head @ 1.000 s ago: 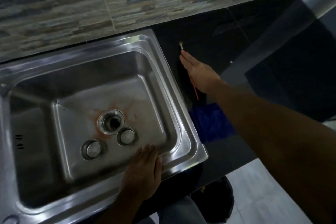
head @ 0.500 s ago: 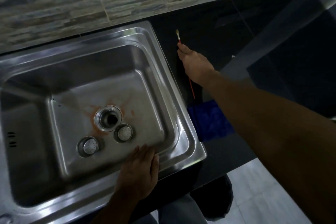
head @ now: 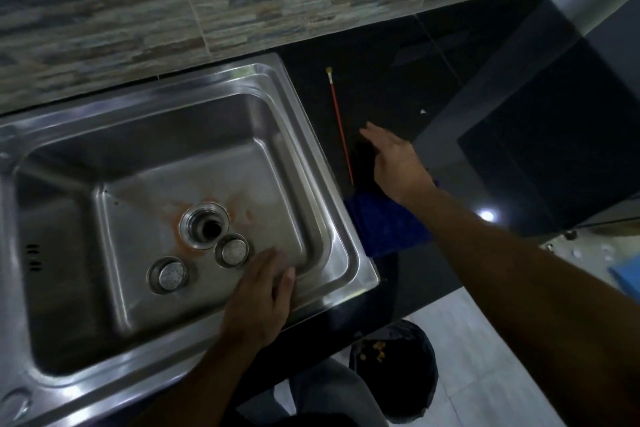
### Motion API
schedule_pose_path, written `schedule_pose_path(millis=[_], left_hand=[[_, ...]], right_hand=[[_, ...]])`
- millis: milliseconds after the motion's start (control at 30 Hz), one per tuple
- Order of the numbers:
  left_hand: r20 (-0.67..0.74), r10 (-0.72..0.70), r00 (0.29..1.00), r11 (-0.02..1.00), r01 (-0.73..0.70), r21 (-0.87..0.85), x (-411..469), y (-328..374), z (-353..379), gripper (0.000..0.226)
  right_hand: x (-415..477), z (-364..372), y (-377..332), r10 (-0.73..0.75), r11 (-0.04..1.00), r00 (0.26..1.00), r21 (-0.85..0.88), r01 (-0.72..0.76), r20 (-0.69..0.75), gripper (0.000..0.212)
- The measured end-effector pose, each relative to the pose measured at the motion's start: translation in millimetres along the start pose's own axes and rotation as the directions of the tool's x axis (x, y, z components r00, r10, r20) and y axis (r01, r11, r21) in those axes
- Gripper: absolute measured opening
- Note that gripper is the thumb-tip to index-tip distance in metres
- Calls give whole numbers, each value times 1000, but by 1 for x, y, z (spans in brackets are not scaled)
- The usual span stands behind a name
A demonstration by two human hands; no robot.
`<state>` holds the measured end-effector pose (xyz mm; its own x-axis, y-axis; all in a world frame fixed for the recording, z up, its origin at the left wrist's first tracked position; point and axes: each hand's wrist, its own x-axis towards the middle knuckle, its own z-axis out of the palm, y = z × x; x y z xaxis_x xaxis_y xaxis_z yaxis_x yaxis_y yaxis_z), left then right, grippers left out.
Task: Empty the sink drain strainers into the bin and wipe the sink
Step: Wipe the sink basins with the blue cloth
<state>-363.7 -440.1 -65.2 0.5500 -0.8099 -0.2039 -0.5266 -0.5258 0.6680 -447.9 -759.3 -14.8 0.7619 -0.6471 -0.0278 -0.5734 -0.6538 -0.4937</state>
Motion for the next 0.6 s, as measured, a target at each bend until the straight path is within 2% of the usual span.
schedule_pose_path(millis=[67, 200, 267, 333, 433, 600], left_hand=[[0, 67, 998, 997, -67, -45, 11, 12, 1, 51], [-3, 326, 945, 945, -326, -1, 31, 60, 17, 44], [-3, 443, 897, 896, -442, 47, 39, 85, 30, 44], [35, 519, 854, 846, -519, 125, 46, 102, 41, 48], [108, 545, 831, 791, -553, 262, 57, 115, 46, 57], [190, 504, 842, 758, -538, 368, 69, 118, 44, 59]], right_hand=[[-41, 2, 10, 40, 999, 998, -13, -41, -48, 62], [-107, 6, 28, 111, 990, 991, -74, -117, -73, 62], [-131, 8, 36, 71, 993, 997, -94, -74, -45, 61], [-147, 8, 45, 11, 992, 999, -127, -5, 48, 65], [-150, -1, 58, -30, 988, 985, -142, 54, 168, 71], [-141, -15, 71, -95, 977, 966, -165, 137, 241, 86]])
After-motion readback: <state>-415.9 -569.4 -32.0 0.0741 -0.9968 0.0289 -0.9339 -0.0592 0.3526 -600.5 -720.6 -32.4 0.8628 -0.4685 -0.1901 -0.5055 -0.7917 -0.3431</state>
